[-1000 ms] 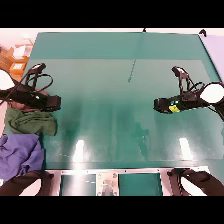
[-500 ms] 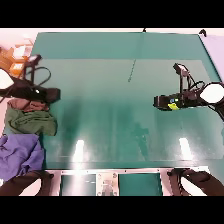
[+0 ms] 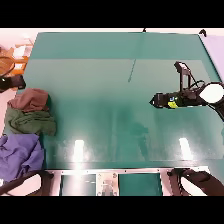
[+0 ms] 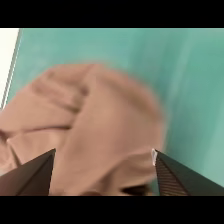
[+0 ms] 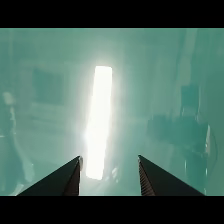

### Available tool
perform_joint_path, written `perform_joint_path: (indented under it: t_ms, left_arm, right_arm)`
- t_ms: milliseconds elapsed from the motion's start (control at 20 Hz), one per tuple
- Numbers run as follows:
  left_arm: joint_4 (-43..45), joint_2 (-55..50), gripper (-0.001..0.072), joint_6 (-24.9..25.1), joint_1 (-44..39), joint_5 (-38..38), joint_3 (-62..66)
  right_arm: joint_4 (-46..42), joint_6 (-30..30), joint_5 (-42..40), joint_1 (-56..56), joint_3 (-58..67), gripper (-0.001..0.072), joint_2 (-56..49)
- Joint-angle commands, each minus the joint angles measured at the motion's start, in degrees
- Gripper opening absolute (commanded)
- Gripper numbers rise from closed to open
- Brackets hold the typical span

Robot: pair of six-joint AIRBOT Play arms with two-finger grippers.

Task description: Fold the shirts.

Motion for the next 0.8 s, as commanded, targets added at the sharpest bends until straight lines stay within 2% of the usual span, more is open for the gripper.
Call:
perform_joint_path:
  t_ms: [0, 200, 250, 350, 550, 600, 650, 750]
  left_arm:
    - [-1.4, -10.0, 0.072, 4.7, 2.2, 0.8, 0.3]
    - [-1.7, -17.7, 0.072, 5.5, 2.2, -2.2, 0.4]
    - [-1.7, -18.1, 0.062, 5.6, 2.2, -3.1, 0.4]
    - [-1.6, -18.2, 0.0018, 7.1, 2.2, -4.5, 0.6]
    - [-3.8, -18.2, 0.0023, 8.3, 0.9, -12.0, 11.0]
    - [-5.4, -18.1, 0.0022, 8.3, -0.4, -15.1, 16.4]
    - [-6.8, -17.8, 0.0022, 8.5, -2.2, -17.8, 21.8]
    - [-8.2, -16.3, 0.0022, 8.5, -8.1, -22.4, 33.4]
  right_arm:
    - [0.0, 0.0, -2.5, 0.0, 0.0, 0.0426, -0.1]
    - [0.0, 0.0, -2.5, 0.0, 0.0, 0.0425, -0.1]
    - [0.0, 0.0, -2.5, 0.0, 0.0, 0.0425, -0.1]
    - [0.0, 0.0, -3.4, 0.0, 0.0, 0.0423, -0.1]
    - [0.2, 0.0, -3.2, -1.1, 0.2, 0.0391, -0.1]
    - [0.2, 0.0, -2.8, -2.0, 0.7, 0.0387, -0.1]
    - [0.2, 0.0, -1.9, -3.2, 1.3, 0.0345, -0.1]
    - [0.2, 0.0, 0.7, -6.5, 3.3, 0.0342, -0.1]
